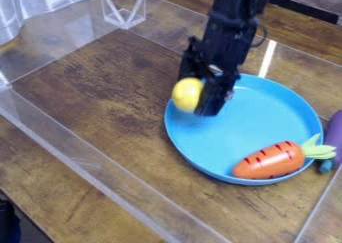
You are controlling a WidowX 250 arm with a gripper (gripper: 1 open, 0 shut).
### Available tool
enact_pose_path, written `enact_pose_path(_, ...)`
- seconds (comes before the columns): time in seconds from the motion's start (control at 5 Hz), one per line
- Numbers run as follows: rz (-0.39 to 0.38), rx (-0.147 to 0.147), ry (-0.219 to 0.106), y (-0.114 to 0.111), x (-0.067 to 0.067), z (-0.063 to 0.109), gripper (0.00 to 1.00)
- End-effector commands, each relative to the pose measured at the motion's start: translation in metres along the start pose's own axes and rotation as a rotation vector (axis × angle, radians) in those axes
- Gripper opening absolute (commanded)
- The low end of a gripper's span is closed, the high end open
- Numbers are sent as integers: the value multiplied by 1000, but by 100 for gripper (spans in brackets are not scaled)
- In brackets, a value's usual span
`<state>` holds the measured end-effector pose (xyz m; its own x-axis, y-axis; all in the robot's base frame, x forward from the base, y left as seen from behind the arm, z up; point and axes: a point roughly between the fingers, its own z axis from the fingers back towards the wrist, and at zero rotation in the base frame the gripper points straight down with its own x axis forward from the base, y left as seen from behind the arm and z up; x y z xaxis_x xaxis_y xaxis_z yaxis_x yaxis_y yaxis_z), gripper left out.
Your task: Remove the lemon from the blue tray and put it on the table
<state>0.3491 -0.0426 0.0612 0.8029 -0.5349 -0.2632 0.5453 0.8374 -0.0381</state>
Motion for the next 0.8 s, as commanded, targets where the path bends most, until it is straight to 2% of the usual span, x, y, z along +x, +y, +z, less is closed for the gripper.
enact_pose_path(0.0,1,62,-83,16,-6,40,0)
enact_pose_path(0.2,2,82,-76,29,-12,44,0)
enact_pose_path(0.4,-41,109,-62,45,-20,53,0)
enact_pose_path(0.6,-83,119,-54,54,-23,53,0)
